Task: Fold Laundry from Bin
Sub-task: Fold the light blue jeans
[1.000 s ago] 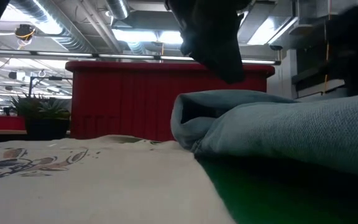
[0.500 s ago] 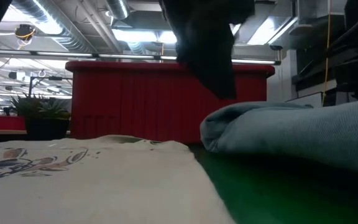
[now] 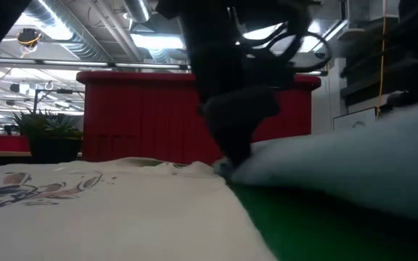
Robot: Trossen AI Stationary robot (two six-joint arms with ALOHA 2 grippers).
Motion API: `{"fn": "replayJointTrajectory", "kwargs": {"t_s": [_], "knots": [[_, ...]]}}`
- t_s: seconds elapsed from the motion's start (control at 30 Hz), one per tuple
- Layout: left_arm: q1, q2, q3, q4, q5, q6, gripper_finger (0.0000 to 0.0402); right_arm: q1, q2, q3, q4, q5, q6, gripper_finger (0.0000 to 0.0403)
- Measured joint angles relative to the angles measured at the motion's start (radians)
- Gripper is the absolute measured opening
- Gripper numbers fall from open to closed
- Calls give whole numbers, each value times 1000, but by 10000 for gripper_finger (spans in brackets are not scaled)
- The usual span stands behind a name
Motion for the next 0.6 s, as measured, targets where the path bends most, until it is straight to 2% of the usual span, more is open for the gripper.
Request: {"fn": "replayJointTrajectory", "kwargs": {"t_s": [0.33,0.6], "knots": [[-26,-42,-7,-226,53,-26,110,0,0,13,204,-11,-115,161],[-74,-86,-10,-298,105,-53,88,0,-1,178,114,-14,-250,161]]}}
